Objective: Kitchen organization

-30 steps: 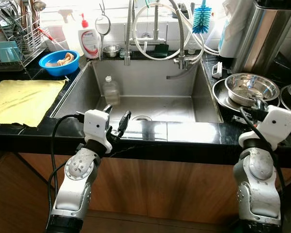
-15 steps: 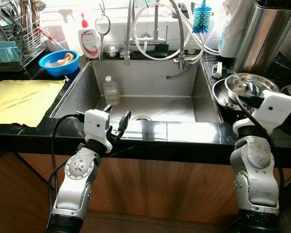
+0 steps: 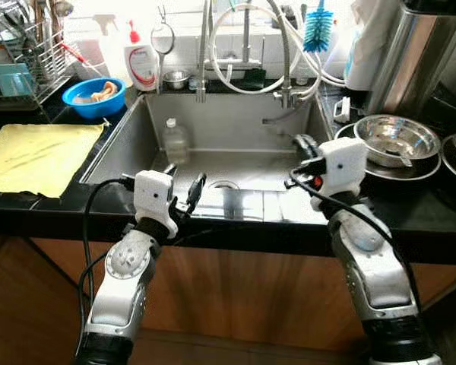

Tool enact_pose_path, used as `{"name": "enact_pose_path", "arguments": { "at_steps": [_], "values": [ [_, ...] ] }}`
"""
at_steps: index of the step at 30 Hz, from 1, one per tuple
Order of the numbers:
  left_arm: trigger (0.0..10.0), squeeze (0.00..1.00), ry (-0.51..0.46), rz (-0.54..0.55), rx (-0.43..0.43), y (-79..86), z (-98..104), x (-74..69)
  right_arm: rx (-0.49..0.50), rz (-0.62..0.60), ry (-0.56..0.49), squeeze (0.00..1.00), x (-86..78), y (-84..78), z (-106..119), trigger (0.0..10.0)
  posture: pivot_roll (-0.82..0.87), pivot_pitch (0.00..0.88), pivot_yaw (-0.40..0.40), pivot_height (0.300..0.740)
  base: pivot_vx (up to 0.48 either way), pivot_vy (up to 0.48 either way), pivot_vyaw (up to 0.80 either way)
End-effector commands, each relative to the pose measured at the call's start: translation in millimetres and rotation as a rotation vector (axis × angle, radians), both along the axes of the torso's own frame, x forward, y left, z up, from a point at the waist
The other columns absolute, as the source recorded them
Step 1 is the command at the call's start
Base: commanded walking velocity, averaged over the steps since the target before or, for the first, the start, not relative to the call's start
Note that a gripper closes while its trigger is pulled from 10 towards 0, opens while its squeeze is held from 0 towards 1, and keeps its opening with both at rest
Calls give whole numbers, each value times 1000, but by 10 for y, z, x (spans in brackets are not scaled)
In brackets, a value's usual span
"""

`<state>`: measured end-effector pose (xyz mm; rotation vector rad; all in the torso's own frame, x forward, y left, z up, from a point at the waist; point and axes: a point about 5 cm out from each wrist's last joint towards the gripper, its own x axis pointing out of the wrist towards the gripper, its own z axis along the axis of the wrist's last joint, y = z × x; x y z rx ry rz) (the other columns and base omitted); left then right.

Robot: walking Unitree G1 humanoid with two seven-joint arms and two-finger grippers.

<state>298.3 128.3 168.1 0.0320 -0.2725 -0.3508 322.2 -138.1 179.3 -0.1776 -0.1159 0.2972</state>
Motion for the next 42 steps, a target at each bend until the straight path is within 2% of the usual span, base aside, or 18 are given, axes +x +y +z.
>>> {"name": "enact_pose_path", "arguments": {
  "at_steps": [1, 6, 10, 22, 23, 24, 25, 37, 38, 42],
  "values": [
    [10000, 0, -5, 3, 12, 1, 9, 22, 6, 24, 30, 0, 67, 14, -6, 10000, -34, 0, 42, 740, 0, 0, 0],
    [10000, 0, -7, 7, 13, 5, 11, 31, -22, -10, 74, 0, 175, -60, -87, 10000, -29, 0, 40, 740, 0, 0, 0],
    [10000, 0, -10, 9, 13, 5, 14, 30, 3, -77, 123, 0, 302, -154, -156, 10000, -17, 0, 35, 740, 0, 0, 0],
    [10000, 0, -12, 9, 16, 17, 14, 17, 34, -107, 150, 0, 333, -186, -227, 10000, -13, 0, 38, 740, 0, 0, 0],
    [10000, 0, -12, 7, 16, 13, 13, 17, 40, -110, 147, 255, 332, -188, -225, 10000, -13, 0, 38, 740, 0, 0, 0],
    [10000, 0, -12, 6, 16, 11, 13, 16, 44, -111, 146, 255, 331, -189, -223, 10000, -13, 0, 38, 740, 0, 0, 0],
    [10000, 0, -12, 5, 16, 10, 12, 16, 49, -108, 141, 1000, 327, -185, -214, 10000, -13, 0, 38, 740, 0, 0, 0],
    [10000, 0, -13, -1, 16, -1, 4, 7, 44, -142, 92, 1000, 321, -187, -153, 10000, -8, 0, 35, 740, 0, 0, 0],
    [10000, 0, -15, -1, 16, -2, 8, 7, 32, -160, 42, 0, 308, -194, -78, 10000, -7, 0, 35, 740, 0, 0, 0],
    [10000, 0, -15, -2, 16, -3, 5, 4, 7, -238, -80, 0, 243, -259, 104, 10000, -14, 0, 36, 740, 0, 0, 0]
  ]
}}
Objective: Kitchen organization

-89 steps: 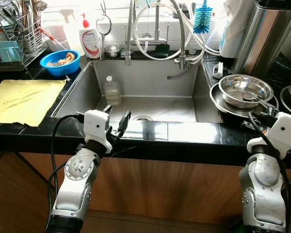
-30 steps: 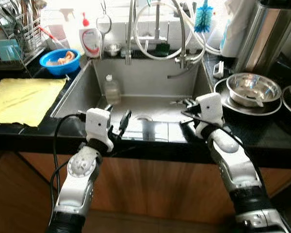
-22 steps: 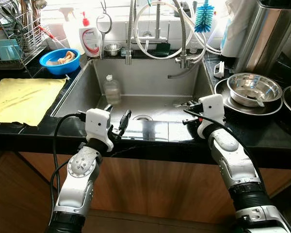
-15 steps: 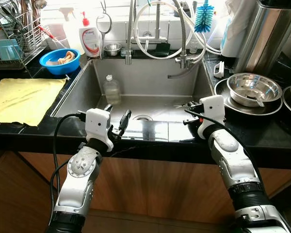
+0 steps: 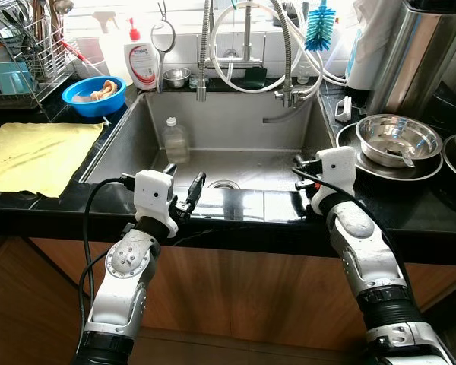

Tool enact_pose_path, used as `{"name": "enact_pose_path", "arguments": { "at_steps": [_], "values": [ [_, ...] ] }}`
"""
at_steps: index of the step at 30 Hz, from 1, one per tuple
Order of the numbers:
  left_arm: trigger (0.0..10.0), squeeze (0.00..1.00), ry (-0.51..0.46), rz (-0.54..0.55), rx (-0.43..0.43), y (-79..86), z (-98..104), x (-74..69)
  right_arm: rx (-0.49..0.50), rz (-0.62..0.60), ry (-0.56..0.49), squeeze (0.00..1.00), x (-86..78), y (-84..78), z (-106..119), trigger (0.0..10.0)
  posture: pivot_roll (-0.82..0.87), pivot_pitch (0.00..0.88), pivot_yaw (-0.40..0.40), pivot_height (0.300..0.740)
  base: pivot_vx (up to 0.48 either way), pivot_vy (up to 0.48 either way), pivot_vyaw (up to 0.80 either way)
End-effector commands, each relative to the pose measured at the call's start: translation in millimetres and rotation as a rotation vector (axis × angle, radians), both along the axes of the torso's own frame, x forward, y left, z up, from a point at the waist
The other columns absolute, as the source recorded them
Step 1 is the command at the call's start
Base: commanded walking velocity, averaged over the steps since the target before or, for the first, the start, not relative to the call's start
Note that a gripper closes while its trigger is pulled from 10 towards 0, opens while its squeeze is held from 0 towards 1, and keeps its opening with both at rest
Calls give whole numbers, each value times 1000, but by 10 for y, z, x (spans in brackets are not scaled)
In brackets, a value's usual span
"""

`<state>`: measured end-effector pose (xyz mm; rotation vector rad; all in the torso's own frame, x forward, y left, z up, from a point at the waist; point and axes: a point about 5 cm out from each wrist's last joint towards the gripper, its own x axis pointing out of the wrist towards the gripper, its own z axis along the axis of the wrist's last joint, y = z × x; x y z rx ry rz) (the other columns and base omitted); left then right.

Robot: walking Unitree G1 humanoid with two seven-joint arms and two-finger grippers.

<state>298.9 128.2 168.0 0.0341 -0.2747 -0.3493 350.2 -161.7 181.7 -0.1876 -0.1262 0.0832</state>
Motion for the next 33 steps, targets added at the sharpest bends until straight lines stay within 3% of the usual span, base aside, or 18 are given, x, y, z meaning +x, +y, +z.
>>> {"name": "enact_pose_path", "arguments": {
  "at_steps": [1, 5, 6, 7, 8, 14, 23, 24, 33],
  "values": [
    [10000, 0, -11, -5, 15, -3, 4, -4, -5, -51, -74, 0, -63, -48, 115, 10000, -14, 0, 36, 740, 0, 0, 0],
    [10000, 0, -8, -12, 15, -12, -5, -8, -47, -165, -176, 0, -226, -217, 280, 10000, -23, 0, 40, 740, 0, 0, 0],
    [10000, 0, -7, -15, 15, -15, -7, -7, -53, -210, -172, 90, -288, -308, 292, 10000, -28, 0, 41, 740, 0, 0, 0],
    [10000, 0, -6, -16, 15, -15, -6, -5, -60, -232, -149, 969, -306, -354, 268, 10000, -32, 0, 42, 740, 0, 0, 0],
    [10000, 0, -5, -17, 15, -15, -6, -3, -73, -255, -124, 1000, -319, -395, 241, 10000, -32, 0, 42, 740, 0, 0, 0],
    [10000, 0, -1, -20, 14, -30, -11, 7, -141, -395, -109, 1000, -462, -677, 228, 10000, -38, 0, 46, 740, 0, 0, 0],
    [10000, 0, 1, -18, 13, -22, -12, 7, -169, -430, -122, 1000, -518, -743, 289, 10000, -36, 0, 50, 740, 0, 0, 0],
    [10000, 0, 1, -16, 14, -14, -12, 6, -169, -446, -124, 0, -534, -759, 312, 10000, -36, 0, 49, 740, 0, 0, 0],
    [10000, 0, 5, -16, 18, -9, -17, 5, -176, -488, -72, 0, -608, -796, 261, 10000, -41, 0, 51, 740, 0, 0, 0]
  ]
}}
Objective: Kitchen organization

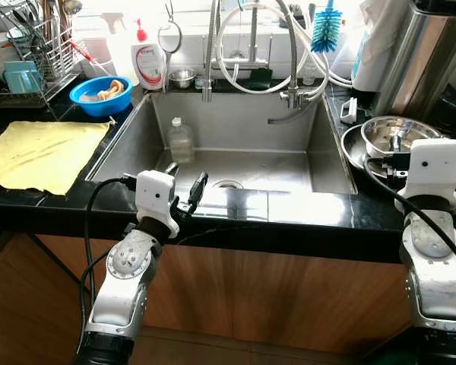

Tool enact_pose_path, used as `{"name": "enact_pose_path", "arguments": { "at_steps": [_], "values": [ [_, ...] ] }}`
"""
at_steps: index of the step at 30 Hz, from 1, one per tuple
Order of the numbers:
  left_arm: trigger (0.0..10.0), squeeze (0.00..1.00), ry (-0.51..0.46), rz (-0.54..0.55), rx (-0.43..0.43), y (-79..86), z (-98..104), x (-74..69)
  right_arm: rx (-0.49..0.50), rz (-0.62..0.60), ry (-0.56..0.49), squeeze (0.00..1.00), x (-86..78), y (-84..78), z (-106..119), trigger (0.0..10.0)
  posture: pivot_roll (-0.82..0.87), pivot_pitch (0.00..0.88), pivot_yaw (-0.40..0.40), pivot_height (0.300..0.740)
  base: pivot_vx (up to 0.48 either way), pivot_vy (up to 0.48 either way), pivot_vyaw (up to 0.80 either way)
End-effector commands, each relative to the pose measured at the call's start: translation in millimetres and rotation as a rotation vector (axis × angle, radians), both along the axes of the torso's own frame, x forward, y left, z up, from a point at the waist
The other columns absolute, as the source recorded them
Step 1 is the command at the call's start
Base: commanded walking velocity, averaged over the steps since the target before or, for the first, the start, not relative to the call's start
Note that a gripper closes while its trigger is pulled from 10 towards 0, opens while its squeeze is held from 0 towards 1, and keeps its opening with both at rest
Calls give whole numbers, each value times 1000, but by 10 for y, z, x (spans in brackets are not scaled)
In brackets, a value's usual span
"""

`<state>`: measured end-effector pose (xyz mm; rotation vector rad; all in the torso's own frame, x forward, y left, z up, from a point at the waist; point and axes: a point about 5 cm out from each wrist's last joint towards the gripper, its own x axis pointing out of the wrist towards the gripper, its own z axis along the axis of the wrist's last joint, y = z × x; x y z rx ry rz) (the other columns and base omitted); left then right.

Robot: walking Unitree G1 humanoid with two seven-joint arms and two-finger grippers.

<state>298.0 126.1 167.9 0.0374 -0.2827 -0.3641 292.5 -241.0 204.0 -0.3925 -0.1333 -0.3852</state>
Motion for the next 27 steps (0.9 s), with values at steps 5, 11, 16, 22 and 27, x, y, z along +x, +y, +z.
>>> {"name": "enact_pose_path", "arguments": {
  "at_steps": [5, 11, 16, 22, 27],
  "values": [
    [10000, 0, 14, -3, 15, 8, -19, 14, 10, -35, 32, 0, -44, -47, -34, 10000, -44, 0, 51, 740, 0, 0, 0],
    [10000, 0, 14, -3, 14, 6, -20, 13, 26, -40, 62, 0, -38, -53, -81, 10000, -42, 0, 50, 740, 0, 0, 0],
    [10000, 0, 13, -1, 17, 8, -18, 16, 44, -67, 103, 0, -28, -95, -159, 10000, -40, 0, 51, 740, 0, 0, 0],
    [10000, 0, 11, -3, 22, 10, -14, 21, 57, -72, 124, 0, -7, -100, -202, 10000, -37, 0, 53, 740, 0, 0, 0],
    [10000, 0, 10, -4, 22, 8, -14, 17, 65, -65, 120, 0, 8, -98, -211, 0, -37, 0, 54, 740, 0, 0, 0]
  ]
}}
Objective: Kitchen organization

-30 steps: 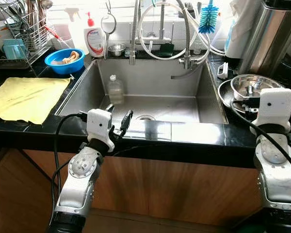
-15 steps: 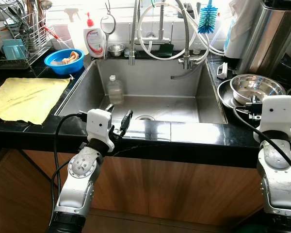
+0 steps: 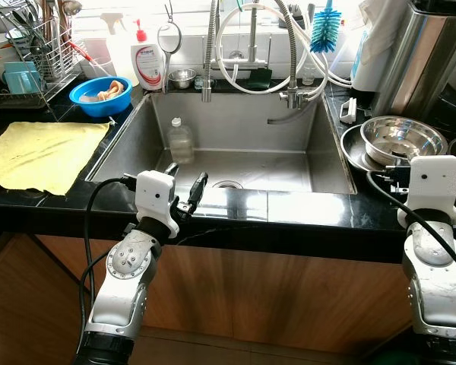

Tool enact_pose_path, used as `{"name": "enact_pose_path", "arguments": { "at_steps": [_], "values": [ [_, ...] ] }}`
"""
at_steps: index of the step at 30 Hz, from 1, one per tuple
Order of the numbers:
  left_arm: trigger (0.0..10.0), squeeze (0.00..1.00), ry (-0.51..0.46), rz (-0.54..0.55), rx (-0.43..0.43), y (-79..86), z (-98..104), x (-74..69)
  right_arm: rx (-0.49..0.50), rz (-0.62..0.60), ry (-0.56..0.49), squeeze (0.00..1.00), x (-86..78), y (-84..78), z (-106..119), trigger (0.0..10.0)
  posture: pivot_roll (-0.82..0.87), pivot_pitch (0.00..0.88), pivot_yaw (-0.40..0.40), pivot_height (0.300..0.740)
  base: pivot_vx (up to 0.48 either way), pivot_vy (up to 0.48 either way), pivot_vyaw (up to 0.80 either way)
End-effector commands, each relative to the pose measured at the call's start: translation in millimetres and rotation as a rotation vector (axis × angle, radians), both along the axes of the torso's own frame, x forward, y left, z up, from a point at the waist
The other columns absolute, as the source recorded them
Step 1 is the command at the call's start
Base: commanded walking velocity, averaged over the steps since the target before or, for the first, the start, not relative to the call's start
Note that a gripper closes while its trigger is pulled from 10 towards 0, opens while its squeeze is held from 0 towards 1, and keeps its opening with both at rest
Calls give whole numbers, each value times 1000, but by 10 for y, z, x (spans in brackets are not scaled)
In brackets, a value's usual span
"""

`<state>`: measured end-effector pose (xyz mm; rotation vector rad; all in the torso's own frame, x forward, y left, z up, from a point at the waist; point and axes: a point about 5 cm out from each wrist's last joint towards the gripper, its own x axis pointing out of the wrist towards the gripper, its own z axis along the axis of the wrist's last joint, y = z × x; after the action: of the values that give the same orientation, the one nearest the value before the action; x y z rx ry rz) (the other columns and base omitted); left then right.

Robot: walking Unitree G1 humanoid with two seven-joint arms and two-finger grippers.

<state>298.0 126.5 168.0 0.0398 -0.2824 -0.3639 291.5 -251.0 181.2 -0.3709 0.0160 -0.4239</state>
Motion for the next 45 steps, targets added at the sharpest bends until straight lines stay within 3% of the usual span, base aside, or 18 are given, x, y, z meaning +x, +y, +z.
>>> {"name": "enact_pose_path", "arguments": {
  "at_steps": [1, 31, 42, 43, 45],
  "values": [
    [10000, 0, 11, -4, 19, 5, -14, 17, 14, -1, -12, 0, 20, 3, 17, 0, -37, 0, 54, 740, 0, 0, 0],
    [10000, 0, 5, -10, 19, -8, -7, 25, 33, 40, -52, 0, 79, 86, 49, 0, -33, 0, 54, 740, 0, 0, 0],
    [10000, 0, 0, -9, 21, -6, -5, 27, 18, 102, -176, 0, 119, 208, 283, 0, -28, 0, 52, 740, 0, 0, 0],
    [10000, 0, 0, -8, 21, -5, -4, 28, 13, 111, -193, 0, 125, 232, 321, 2039, -28, 0, 52, 740, 0, 0, 0],
    [10000, 0, 0, -8, 21, -5, -4, 28, 12, 113, -196, 0, 126, 237, 328, 2039, -28, 0, 52, 740, 0, 0, 0]
  ]
}}
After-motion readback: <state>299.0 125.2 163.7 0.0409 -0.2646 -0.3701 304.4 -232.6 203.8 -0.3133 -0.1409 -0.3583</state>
